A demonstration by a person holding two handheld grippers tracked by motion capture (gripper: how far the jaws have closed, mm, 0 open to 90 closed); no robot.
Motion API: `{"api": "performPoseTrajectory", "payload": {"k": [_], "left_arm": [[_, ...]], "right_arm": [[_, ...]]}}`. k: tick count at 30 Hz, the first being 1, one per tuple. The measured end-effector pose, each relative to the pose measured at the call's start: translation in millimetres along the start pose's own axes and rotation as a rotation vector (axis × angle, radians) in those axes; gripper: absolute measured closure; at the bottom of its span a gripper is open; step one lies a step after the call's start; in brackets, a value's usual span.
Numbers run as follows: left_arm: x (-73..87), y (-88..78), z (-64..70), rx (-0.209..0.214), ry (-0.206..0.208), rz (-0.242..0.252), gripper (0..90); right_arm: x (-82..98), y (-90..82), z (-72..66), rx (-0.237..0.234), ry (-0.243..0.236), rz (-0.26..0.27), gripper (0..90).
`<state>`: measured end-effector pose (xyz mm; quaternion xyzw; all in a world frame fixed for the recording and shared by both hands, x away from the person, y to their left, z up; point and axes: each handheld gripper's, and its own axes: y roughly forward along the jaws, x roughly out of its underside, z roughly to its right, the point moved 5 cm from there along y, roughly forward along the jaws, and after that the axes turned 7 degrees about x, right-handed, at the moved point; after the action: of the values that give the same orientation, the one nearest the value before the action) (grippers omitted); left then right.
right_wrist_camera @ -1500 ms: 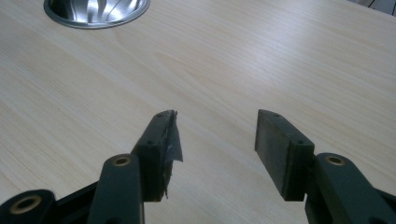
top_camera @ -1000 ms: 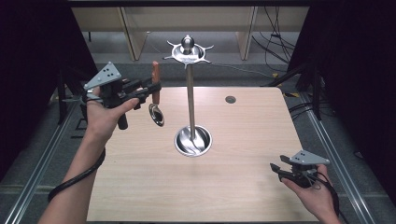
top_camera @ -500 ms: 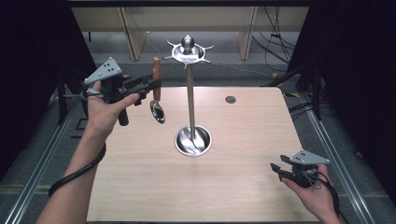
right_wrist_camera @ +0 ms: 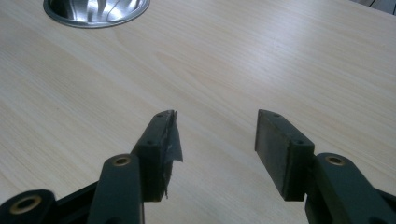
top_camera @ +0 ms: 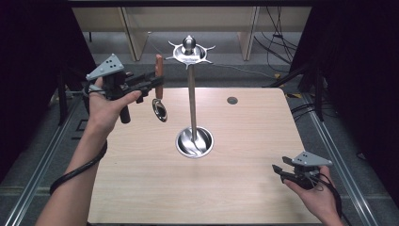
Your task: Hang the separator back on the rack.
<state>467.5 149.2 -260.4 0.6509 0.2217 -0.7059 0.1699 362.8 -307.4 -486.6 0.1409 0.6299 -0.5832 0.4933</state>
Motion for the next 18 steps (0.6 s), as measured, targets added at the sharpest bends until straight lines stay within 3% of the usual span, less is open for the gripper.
{"api": "performPoseTrajectory", "payload": {"k": [5,18], "left_arm": [[-0.6,0.2,-1.0,0.001,0.001,-0.002,67.2],[-5.4,2.2,-2.2,0.021,-0.012,0.002,67.2]], "right_arm": [[0.3,-0.4,-1.9,0.000,0.018,-0.005,48.7],[0.2,0.1,0.0,-0.002,0.002,-0.002,48.6]]}}
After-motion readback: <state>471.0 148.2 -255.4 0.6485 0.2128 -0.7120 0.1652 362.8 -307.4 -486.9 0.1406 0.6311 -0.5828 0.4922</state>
